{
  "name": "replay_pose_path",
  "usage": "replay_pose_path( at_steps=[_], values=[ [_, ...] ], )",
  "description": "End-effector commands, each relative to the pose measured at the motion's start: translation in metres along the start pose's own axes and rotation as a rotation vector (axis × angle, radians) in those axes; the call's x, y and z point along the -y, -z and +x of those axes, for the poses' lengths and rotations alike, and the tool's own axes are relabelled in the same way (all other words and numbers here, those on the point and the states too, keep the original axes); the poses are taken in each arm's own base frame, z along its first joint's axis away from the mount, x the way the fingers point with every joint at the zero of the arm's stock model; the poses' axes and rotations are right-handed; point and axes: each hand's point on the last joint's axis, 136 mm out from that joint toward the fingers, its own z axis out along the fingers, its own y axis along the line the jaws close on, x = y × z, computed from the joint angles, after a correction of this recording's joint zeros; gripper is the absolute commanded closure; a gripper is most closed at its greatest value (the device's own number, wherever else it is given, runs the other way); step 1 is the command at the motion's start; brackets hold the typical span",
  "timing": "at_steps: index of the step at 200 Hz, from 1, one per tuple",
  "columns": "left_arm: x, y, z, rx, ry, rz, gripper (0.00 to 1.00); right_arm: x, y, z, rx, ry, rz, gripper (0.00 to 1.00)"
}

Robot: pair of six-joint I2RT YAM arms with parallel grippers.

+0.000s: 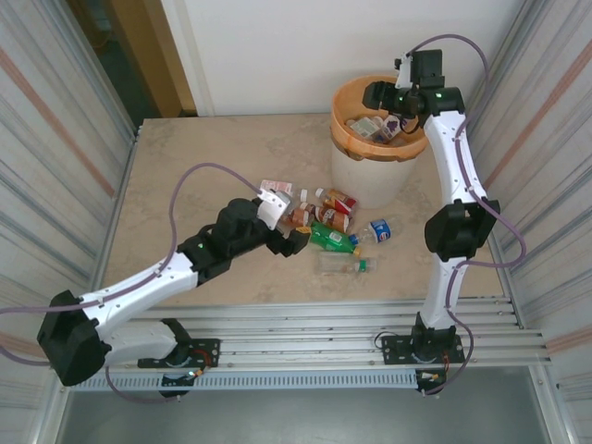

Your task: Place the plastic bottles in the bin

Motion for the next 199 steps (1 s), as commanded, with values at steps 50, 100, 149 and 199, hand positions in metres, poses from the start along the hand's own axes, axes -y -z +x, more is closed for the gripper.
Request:
replay_pose_path(
  at_steps=[50, 100, 149, 199],
  values=[
    [0.052, -0.032, 0.017, -0.113, -0.225, 0.135, 0.04, 0.001, 0.09, -0.009, 0.062, 0.029, 0.114, 0.02],
    [0.091, -0.064, 0.058, -0.278, -0.469, 0.192, 0.04, 0.023, 0.158, 0.026, 0.123, -0.035, 0.214, 0.02],
    [0.094, -0.093, 0.092, -0.438, -0.555, 0.179, 0.07, 0.054, 0.195, 0.088, 0.137, -0.133, 0.286, 0.02],
    [0.088, -0.108, 0.115, -0.535, -0.626, 0.123, 0.1, 0.06, 0.202, 0.126, 0.106, -0.15, 0.295, 0.02]
  ],
)
